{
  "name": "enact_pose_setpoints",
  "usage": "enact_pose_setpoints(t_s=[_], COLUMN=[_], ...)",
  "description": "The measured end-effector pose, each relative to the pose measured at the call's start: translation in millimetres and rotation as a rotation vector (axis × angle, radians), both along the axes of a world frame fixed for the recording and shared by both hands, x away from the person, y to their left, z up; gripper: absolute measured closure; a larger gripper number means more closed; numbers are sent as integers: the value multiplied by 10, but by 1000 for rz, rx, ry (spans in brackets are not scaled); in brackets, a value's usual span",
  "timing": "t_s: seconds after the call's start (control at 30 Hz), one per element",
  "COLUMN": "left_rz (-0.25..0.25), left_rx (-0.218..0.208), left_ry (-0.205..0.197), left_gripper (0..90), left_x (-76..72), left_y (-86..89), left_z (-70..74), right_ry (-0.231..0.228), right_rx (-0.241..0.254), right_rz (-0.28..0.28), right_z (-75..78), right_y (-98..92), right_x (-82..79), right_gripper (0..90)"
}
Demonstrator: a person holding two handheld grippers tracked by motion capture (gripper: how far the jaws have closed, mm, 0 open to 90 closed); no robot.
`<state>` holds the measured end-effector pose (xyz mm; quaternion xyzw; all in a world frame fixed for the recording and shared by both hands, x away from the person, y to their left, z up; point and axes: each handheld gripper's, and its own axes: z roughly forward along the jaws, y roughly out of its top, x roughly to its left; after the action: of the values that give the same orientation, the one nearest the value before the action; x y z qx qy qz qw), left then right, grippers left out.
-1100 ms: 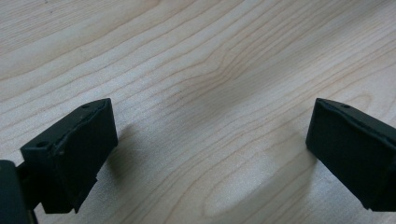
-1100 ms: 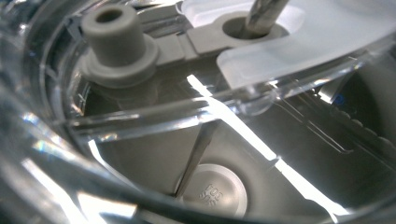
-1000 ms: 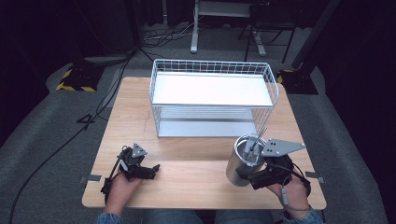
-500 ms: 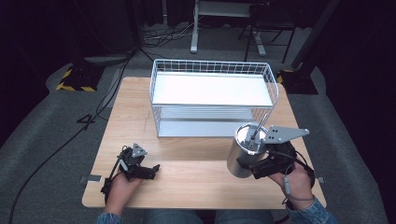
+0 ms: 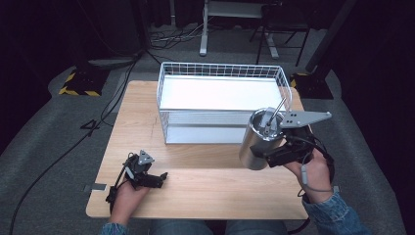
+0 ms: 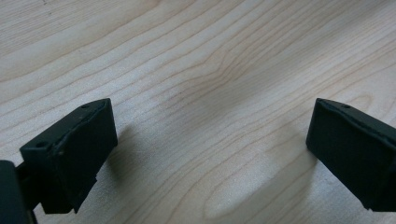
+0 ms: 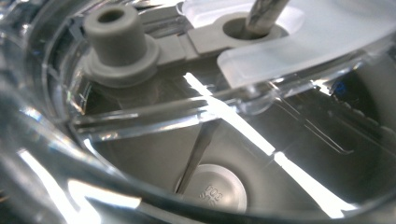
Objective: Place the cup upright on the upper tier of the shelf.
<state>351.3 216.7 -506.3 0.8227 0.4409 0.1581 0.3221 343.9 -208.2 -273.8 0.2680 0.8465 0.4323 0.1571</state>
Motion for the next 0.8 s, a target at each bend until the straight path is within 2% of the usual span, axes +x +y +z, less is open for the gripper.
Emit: enact_pose_setpoints(t_s=[0.17,0.37,0.47,0.7,0.77,0.8], left_rz=[0,-3,-5,-9,-9,-9], left_rx=[-1,0,0,1,0,0], left_ry=[1,-3,-3,0,0,0], left_gripper=[24,24,23,23,23,23], left_x=[0,9,19,27,27,27], left_y=[0,-1,-2,-3,-3,-3], left_z=[0,-1,-1,1,1,1], right_ry=[-28,-41,-44,-57,-53,-53], right_rx=[-5,-8,-5,5,12,12], right_rz=[-15,-24,-31,-58,-79,-79], right_z=[193,325,429,562,611,611], right_y=[28,57,79,88,81,81], right_x=[113,207,307,470,607,607], right_gripper=[37,37,37,37,37,37])
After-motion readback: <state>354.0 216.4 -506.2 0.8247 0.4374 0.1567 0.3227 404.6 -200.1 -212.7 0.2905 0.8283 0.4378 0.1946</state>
